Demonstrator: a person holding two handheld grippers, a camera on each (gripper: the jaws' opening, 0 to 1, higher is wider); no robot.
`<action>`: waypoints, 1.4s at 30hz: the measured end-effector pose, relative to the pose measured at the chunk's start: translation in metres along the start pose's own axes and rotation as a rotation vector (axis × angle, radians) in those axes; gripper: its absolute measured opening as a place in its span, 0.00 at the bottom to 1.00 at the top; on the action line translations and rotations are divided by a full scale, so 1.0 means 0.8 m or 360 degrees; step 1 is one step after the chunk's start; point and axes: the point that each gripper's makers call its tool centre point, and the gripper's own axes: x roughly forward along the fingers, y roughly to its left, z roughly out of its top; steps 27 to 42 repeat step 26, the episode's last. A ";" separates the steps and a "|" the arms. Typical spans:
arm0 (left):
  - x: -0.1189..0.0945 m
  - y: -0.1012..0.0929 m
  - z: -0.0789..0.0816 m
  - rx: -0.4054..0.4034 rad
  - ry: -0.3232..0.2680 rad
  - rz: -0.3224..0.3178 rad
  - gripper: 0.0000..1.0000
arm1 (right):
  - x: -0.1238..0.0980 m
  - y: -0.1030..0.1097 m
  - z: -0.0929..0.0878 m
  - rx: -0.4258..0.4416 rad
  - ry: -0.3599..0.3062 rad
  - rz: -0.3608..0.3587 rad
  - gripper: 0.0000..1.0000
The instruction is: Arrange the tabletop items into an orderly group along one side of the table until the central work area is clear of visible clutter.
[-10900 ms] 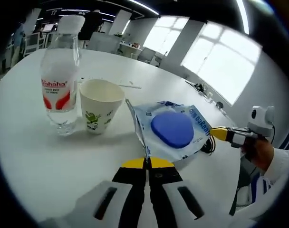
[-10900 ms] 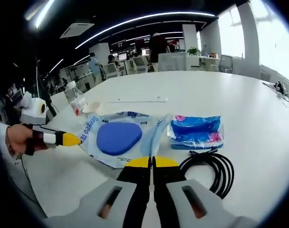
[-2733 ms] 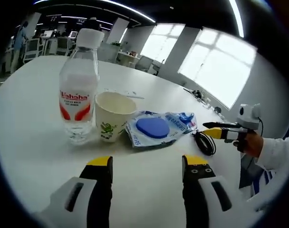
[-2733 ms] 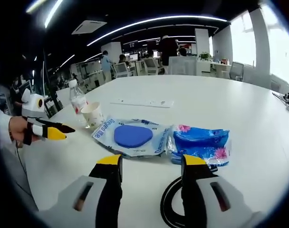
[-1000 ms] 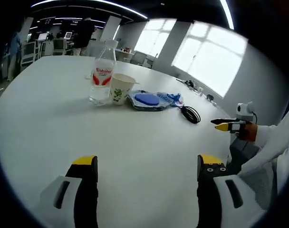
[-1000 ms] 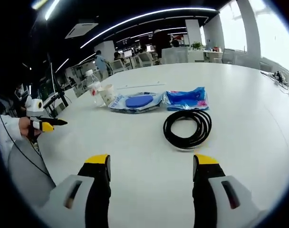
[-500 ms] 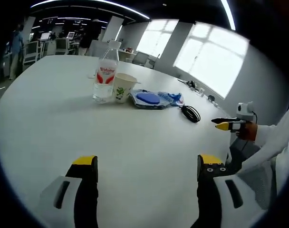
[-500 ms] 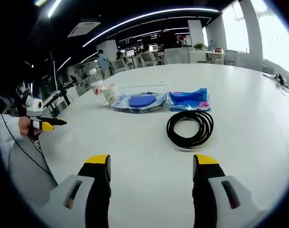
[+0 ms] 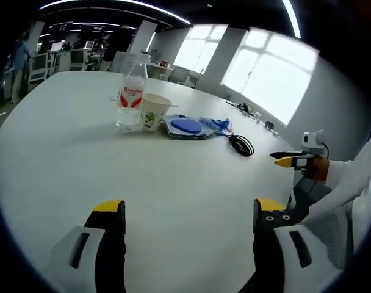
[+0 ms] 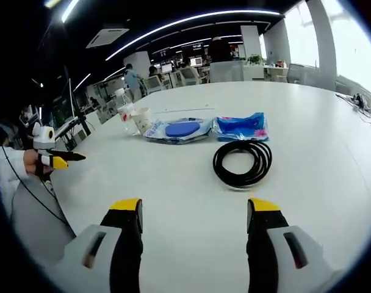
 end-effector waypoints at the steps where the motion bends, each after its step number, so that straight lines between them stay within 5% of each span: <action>1: 0.000 0.000 0.000 -0.0001 0.0000 0.0001 0.89 | 0.000 0.000 0.000 0.0000 0.0003 0.0002 0.69; 42: -0.006 0.004 0.005 -0.0015 -0.0024 0.0026 0.88 | 0.009 0.003 0.003 -0.0003 -0.0007 0.0024 0.69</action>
